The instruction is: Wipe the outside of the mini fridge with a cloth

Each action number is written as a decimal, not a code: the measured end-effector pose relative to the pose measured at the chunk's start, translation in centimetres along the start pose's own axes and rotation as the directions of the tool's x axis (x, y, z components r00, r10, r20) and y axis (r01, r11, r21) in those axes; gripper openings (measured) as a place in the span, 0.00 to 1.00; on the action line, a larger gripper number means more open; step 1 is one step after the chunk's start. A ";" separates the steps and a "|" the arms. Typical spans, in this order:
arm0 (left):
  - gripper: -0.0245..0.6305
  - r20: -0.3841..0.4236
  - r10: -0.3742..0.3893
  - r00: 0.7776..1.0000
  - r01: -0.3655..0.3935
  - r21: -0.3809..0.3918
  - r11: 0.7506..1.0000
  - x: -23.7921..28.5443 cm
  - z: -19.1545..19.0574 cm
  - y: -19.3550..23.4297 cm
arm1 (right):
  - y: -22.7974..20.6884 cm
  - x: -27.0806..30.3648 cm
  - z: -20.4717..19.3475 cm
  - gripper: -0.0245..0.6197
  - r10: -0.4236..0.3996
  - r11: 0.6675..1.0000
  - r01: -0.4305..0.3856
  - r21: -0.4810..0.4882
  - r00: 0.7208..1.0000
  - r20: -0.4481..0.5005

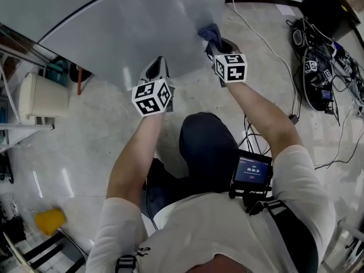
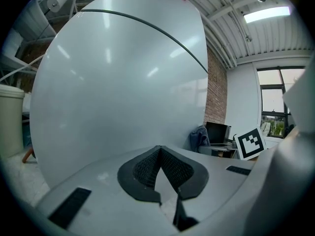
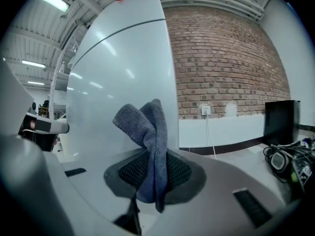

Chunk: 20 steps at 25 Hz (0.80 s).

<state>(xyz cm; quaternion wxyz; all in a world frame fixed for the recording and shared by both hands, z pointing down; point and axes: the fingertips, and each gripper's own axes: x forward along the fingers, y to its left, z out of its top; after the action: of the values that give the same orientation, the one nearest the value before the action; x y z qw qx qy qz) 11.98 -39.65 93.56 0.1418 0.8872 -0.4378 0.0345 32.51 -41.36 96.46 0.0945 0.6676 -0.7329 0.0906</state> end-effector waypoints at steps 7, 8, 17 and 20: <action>0.04 0.031 -0.002 1.000 0.003 -0.015 1.000 -0.8 0.7 0.8 | 4.3 -0.9 2.0 0.16 0.085 0.995 -0.082 -0.062 0.995 0.050; 0.04 0.037 -0.002 0.999 0.003 -0.016 1.000 -1.0 0.8 0.9 | 5.2 -1.0 2.4 0.16 0.103 0.992 -0.099 -0.073 0.993 0.059; 0.04 0.009 0.031 0.999 -0.031 -0.054 0.998 -4.5 5.7 3.2 | 11.9 -2.2 7.9 0.16 0.208 0.976 -0.205 -0.070 0.978 0.028; 0.04 -0.011 0.044 0.999 -0.044 -0.080 0.996 -6.3 9.2 3.9 | 14.0 -3.8 11.1 0.16 0.224 0.973 -0.224 -0.061 0.974 -0.008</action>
<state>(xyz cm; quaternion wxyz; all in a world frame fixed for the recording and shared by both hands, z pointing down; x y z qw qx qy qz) 4.41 -39.67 84.43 0.1786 0.8707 -0.4577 0.0239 18.68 -39.27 84.67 0.1047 0.5773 -0.8060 0.0785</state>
